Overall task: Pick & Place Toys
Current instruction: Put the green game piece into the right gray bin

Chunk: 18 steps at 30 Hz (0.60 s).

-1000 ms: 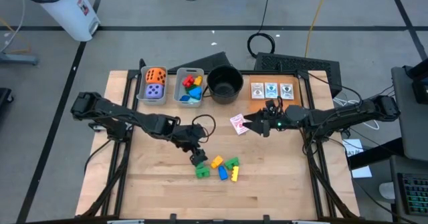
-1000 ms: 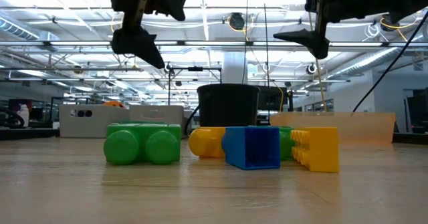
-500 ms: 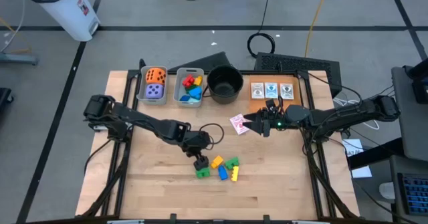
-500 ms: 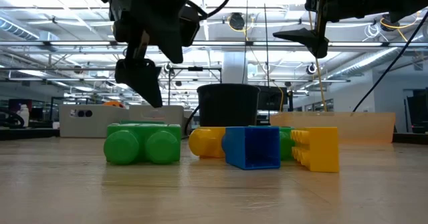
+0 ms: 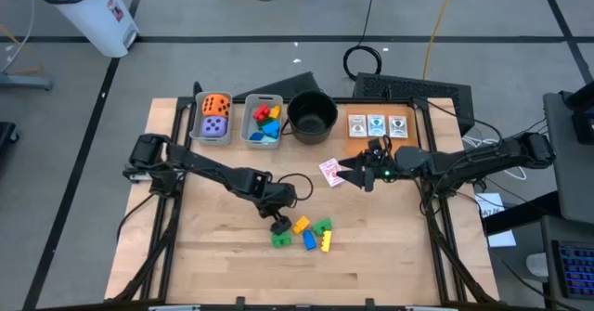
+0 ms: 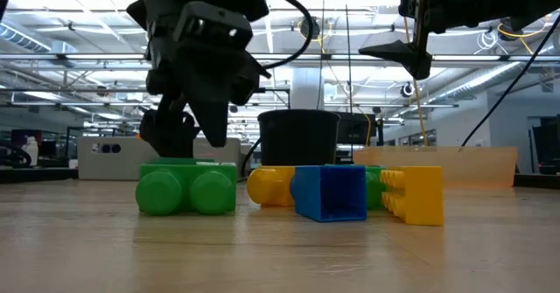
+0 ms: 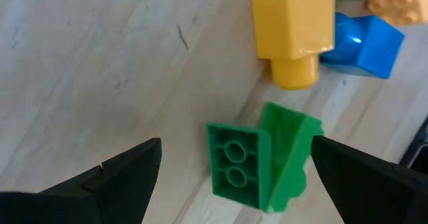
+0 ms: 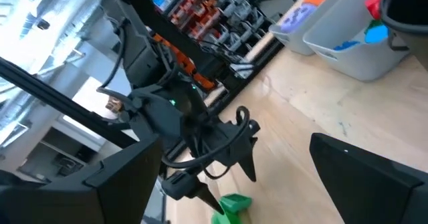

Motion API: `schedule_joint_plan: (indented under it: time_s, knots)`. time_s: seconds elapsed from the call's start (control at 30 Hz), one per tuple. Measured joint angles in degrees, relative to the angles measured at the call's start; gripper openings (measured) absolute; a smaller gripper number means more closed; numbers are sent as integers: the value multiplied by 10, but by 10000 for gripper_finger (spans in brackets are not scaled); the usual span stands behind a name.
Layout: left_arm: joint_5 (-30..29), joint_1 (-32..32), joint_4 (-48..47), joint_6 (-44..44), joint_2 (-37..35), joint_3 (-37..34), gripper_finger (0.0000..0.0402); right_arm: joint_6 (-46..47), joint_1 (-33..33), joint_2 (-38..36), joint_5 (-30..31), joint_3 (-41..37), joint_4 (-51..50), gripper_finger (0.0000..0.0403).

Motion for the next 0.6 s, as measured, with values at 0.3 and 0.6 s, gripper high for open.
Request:
schedule_joint_plan:
  time_s: [0.3,0.6]
  knots:
    - [27,0,4,-10,5,0,362,0,0,0,0,0,-16,375]
    - [34,-5,24,-13,5,0,263,-11,0,0,0,0,-17,375]
